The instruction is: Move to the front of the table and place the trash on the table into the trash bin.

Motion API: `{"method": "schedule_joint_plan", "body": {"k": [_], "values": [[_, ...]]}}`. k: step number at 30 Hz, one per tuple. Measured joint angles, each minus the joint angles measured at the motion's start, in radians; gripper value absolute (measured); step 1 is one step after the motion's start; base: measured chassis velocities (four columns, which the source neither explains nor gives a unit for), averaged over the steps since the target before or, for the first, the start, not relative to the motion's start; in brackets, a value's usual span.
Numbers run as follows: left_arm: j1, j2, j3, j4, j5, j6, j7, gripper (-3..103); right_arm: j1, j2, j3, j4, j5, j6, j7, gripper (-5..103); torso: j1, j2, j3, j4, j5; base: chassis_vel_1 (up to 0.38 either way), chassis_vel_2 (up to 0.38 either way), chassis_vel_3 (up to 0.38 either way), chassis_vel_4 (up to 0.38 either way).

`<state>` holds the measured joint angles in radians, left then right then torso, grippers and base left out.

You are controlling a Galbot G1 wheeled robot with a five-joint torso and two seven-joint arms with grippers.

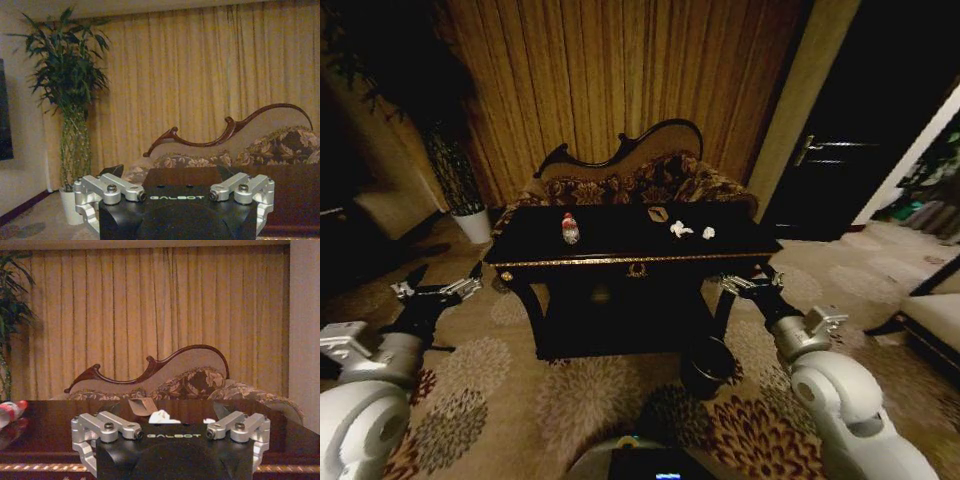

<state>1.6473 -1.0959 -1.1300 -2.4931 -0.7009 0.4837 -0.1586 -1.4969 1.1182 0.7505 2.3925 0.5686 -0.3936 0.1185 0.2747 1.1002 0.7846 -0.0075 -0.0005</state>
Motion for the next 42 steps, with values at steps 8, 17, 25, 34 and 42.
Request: {"method": "schedule_joint_plan", "body": {"k": [8, 17, 25, 34, 42], "values": [[0.002, -0.001, -0.002, 0.001, 0.000, -0.002, 0.000, 100, 0.003, 0.002, -0.009, -0.006, -0.001, 0.018, -0.003, 100, 0.000, 0.000, 0.000, 0.0002, 0.0004, -0.249, 0.228, 0.248, -0.231], [0.007, -0.009, -0.006, -0.006, -0.002, -0.002, 0.001, 100, 0.000, 0.001, -0.009, -0.007, -0.001, 0.015, -0.004, 100, 0.001, 0.000, 0.000, 0.0002, 0.0004, -0.140, 0.150, 0.152, -0.139], [0.011, -0.012, -0.019, -0.007, -0.007, -0.023, 0.000, 100, 0.032, -0.027, -0.016, -0.021, 0.024, -0.058, 0.010, 100, -0.001, 0.000, -0.001, 0.0002, 0.0005, -0.004, 0.004, 0.007, -0.004], [0.009, -0.015, -0.041, -0.007, -0.026, -0.023, -0.003, 100, 0.121, -0.072, -0.035, -0.078, 0.057, -0.139, 0.036, 100, 0.000, 0.000, 0.000, 0.0002, 0.0005, 0.000, 0.000, 0.000, 0.000], [0.015, -0.020, -0.048, -0.007, -0.026, -0.021, -0.004, 100, 0.222, -0.129, -0.058, -0.200, 0.116, -0.190, 0.101, 100, 0.000, 0.000, 0.000, 0.0002, 0.0007, 0.000, 0.000, 0.000, 0.000]]}}
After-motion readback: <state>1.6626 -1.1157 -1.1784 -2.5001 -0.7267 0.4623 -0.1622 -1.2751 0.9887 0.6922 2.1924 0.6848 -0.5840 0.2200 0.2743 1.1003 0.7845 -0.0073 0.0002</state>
